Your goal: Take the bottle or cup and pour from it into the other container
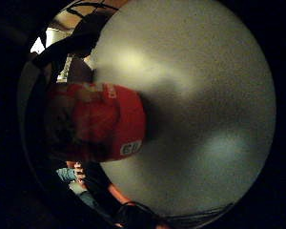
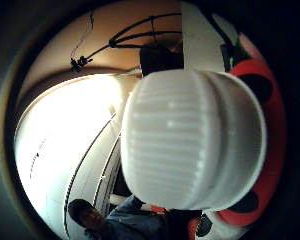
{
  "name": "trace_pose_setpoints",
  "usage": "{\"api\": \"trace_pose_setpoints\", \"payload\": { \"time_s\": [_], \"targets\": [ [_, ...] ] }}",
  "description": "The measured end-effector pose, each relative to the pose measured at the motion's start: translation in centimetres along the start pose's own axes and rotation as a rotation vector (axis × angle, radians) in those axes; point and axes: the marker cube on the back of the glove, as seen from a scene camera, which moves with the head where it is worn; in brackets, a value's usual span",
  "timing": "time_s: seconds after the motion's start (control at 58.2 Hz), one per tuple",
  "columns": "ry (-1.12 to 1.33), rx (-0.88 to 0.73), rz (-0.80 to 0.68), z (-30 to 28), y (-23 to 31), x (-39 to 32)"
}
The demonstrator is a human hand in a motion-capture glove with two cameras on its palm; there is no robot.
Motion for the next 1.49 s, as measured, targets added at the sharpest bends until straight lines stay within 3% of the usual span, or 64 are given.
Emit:
{"api": "trace_pose_setpoints", "payload": {
  "time_s": [0.412, 0.601, 1.1, 1.323, 1.495],
  "targets": [
    [0.457, 0.007, -0.006, -1.9, -1.4, -9.6],
    [0.755, -0.089, 0.015, -1.5, -2.3, -14.0],
    [1.799, -0.226, 0.152, 7.9, -8.0, -21.7],
    [2.047, -0.271, 0.165, 11.6, -8.6, -21.3],
    [2.057, -0.264, 0.177, 12.3, -8.4, -20.9]
  ]
}}
